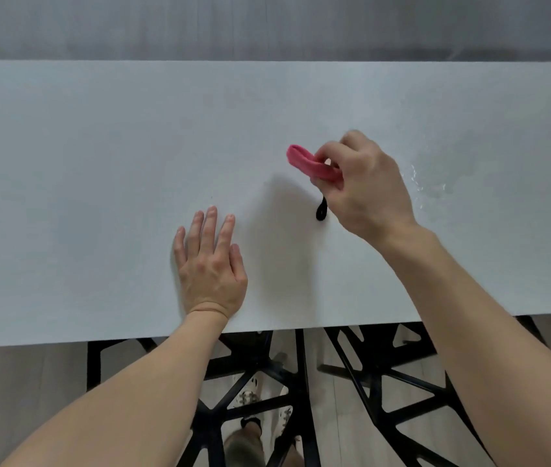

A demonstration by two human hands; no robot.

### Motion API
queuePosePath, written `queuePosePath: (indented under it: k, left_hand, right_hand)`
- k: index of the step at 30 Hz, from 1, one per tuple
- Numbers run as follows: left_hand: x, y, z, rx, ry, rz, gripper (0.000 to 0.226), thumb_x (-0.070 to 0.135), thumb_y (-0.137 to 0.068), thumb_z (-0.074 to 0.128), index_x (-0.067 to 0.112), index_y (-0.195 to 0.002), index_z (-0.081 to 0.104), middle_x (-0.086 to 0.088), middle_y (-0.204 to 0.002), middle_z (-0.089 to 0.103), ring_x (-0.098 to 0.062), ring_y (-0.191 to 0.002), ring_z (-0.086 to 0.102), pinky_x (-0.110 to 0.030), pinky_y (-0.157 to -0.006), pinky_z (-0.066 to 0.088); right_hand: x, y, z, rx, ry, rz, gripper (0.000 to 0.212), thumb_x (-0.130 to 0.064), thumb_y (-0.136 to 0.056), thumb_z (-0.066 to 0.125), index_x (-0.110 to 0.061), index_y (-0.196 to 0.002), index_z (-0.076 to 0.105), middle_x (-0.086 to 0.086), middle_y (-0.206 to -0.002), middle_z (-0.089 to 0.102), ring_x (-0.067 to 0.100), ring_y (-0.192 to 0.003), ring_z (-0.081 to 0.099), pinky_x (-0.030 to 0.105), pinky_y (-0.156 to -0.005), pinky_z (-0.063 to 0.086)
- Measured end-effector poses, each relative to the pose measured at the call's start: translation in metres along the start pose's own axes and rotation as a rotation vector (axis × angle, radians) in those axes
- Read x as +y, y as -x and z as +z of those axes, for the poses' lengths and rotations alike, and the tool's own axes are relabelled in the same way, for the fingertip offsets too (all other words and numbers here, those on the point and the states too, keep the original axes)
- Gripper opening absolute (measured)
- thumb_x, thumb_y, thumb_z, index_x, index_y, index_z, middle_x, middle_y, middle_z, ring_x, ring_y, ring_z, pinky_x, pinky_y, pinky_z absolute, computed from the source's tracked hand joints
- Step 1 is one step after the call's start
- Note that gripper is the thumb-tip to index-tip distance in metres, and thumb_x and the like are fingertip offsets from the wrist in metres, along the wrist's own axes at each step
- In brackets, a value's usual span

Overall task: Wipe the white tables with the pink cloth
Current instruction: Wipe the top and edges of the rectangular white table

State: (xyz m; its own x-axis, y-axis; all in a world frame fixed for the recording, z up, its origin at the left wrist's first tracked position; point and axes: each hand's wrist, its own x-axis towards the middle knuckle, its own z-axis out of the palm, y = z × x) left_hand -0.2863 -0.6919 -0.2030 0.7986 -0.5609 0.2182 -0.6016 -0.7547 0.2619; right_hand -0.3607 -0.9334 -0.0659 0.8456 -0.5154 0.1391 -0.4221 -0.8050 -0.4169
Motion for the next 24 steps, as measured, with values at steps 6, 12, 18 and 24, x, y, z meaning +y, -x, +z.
queuePosePath:
  k: [6,12,18,24]
  left_hand:
    - [-0.001,0.001,0.001,0.000,0.012,-0.004,0.053,0.028,-0.107,0.047,0.023,-0.160,0.053,-0.005,-0.174,0.038,-0.025,-0.164,0.029,-0.057,-0.132,0.020]
    - [-0.002,0.001,0.004,0.001,0.011,0.000,0.052,0.027,-0.108,0.045,0.023,-0.160,0.052,-0.005,-0.174,0.038,-0.025,-0.164,0.028,-0.057,-0.132,0.020]
    - [-0.003,0.001,0.005,0.014,0.016,0.001,0.052,0.027,-0.109,0.044,0.023,-0.160,0.053,-0.005,-0.174,0.039,-0.026,-0.164,0.030,-0.057,-0.132,0.020]
    - [-0.002,0.003,0.008,0.016,0.037,0.003,0.052,0.027,-0.109,0.043,0.023,-0.160,0.051,-0.006,-0.174,0.038,-0.027,-0.164,0.029,-0.057,-0.133,0.017]
  right_hand:
    - [0.001,0.041,0.006,-0.488,0.093,-0.002,0.038,-0.057,-0.093,0.074,-0.025,-0.113,0.079,-0.004,-0.113,0.065,0.022,-0.106,0.064,0.039,-0.093,0.054]
    - [0.000,0.022,0.085,-0.222,0.152,0.083,0.073,-0.057,-0.109,0.029,-0.012,-0.163,0.047,0.013,-0.173,0.037,0.028,-0.164,0.023,0.054,-0.134,0.017]
    - [-0.006,0.068,0.120,-0.259,0.239,-0.047,0.079,-0.058,-0.113,0.023,-0.010,-0.174,0.004,0.011,-0.182,-0.005,0.023,-0.169,-0.008,0.055,-0.136,-0.001]
    - [0.054,0.115,0.081,-0.296,0.303,-0.104,0.064,-0.046,-0.115,0.019,-0.026,-0.175,0.011,-0.002,-0.183,-0.002,0.016,-0.168,-0.007,0.052,-0.136,-0.003]
